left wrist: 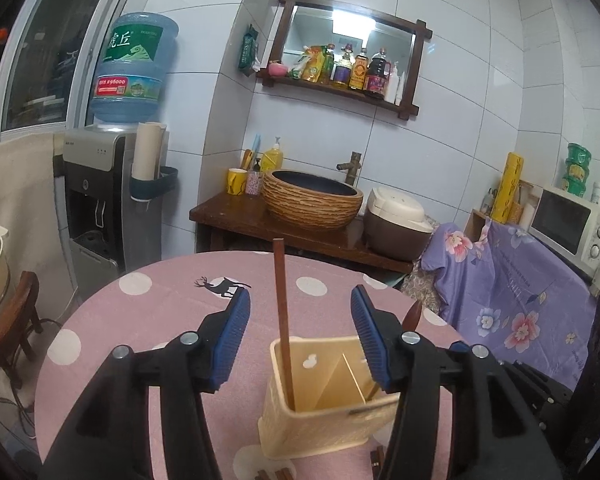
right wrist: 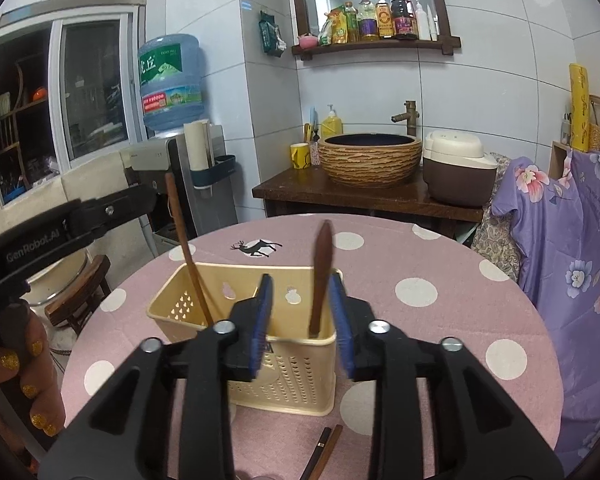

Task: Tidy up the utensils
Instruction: 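Lower both utensils into the holder and open both grippers, then move both grippers back toward the remaining chopsticks on the table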

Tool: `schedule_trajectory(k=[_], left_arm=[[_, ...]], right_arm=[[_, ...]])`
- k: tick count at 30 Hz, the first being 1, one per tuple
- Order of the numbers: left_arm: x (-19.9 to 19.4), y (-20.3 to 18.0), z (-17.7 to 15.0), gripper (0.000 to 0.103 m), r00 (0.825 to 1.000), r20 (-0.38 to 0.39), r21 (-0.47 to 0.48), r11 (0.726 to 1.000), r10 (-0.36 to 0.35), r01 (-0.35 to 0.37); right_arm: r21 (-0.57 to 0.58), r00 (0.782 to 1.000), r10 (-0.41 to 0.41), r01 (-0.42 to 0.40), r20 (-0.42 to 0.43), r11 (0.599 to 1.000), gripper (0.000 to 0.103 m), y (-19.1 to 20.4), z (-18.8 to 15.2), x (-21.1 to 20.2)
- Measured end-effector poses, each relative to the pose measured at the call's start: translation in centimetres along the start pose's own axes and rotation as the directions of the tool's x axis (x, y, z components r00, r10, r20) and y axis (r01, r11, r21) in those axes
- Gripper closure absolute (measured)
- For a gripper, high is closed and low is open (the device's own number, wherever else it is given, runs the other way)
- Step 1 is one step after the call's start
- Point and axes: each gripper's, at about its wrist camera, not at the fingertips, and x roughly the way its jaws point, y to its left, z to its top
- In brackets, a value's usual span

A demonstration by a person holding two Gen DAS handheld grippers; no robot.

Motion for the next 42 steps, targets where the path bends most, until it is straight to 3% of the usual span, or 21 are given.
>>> schedule_trajectory(k=[7,11,15,19,26,33,42], left_arm=[[-3.7,0.7,-1.7,0.029,1.000,0.015,0.014,1.000,0.006,-0.006],[-4.5,1.7,-4.3,0.027,0.998,-0.053,0.037,0.998,0.046,-0.044],[-4.0,3.5,-7.7,0.027,0.982,-0.172,0.004,0.997,0.076,-0.077],[-3.8,5.3,-11.4,0.029,0.956,-0.281,-0.026,0.995,0.087,-0.098],[-3.4,5.3,-15.4,0.039,0.917,-0.396,-0.029,0.997,0.053,-0.071],[-3.2,3.2,-17.5,0.044,0.895,-0.447,0.008,1.000,0.012,-0.009],[-2.8,1.2,-19.1,0.044,0.878,-0.479,0.081,0.997,0.027,0.013]], right_arm=[[0.003,0.999,-0.032,0.032,0.025,0.999,0.044,-0.6,-1.2,-3.3],[0.017,0.997,-0.065,0.065,-0.031,0.998,0.036,-1.3,-3.1,-4.3],[0.011,0.989,-0.080,0.082,-0.125,0.997,0.035,-1.9,-6.1,-4.4],[0.039,0.973,-0.100,0.111,-0.206,0.993,0.035,-2.8,-9.7,-4.4],[0.044,0.943,-0.101,0.121,-0.316,0.992,0.035,-2.9,-14.3,-4.0],[0.020,0.928,-0.077,0.090,-0.364,0.996,0.035,-1.2,-16.4,-3.9],[-0.035,0.908,-0.078,0.070,-0.411,0.997,0.036,0.8,-17.8,-3.5]])
